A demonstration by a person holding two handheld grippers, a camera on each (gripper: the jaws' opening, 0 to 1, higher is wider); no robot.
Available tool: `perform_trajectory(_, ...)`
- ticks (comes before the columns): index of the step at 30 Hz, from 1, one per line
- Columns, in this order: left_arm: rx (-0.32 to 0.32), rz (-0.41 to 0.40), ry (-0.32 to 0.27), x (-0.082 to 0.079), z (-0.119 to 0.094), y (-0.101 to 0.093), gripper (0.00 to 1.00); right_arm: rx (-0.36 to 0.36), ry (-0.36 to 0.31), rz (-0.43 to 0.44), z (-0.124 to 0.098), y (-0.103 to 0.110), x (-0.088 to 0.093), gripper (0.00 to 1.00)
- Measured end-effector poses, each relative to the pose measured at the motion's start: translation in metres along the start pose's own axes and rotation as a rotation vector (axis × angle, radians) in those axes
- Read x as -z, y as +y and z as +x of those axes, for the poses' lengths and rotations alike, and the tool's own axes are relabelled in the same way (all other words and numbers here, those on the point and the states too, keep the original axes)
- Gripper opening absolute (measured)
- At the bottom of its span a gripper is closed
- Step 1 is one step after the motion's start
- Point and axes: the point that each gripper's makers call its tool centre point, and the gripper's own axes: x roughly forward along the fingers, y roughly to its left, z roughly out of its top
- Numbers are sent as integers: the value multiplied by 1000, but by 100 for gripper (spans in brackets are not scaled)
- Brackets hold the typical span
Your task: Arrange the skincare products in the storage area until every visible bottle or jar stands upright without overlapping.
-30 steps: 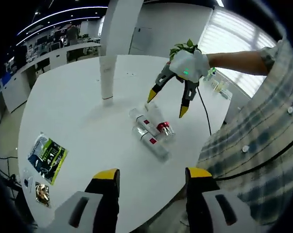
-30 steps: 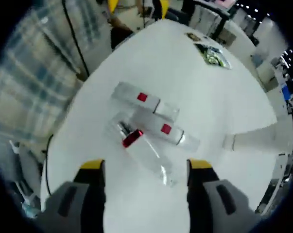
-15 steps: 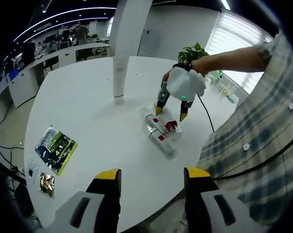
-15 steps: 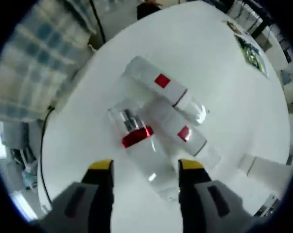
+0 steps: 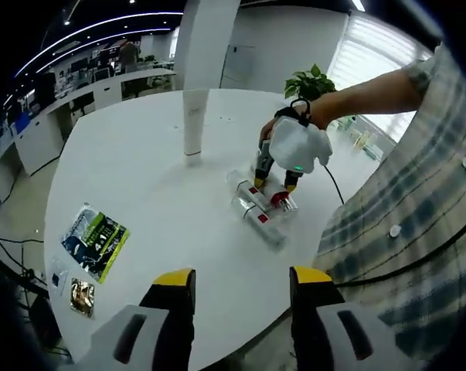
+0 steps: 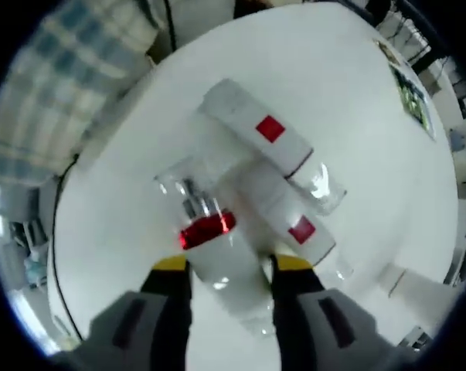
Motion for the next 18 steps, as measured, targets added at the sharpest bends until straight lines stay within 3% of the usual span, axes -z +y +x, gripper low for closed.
perform_trajectory(7, -11, -4, 14, 6, -2, 2, 49, 35, 22, -55, 2, -1, 1, 35)
perform_trajectory(18, -23, 0, 2, 2, -5, 3, 46, 40, -2, 14, 1, -2, 1, 31)
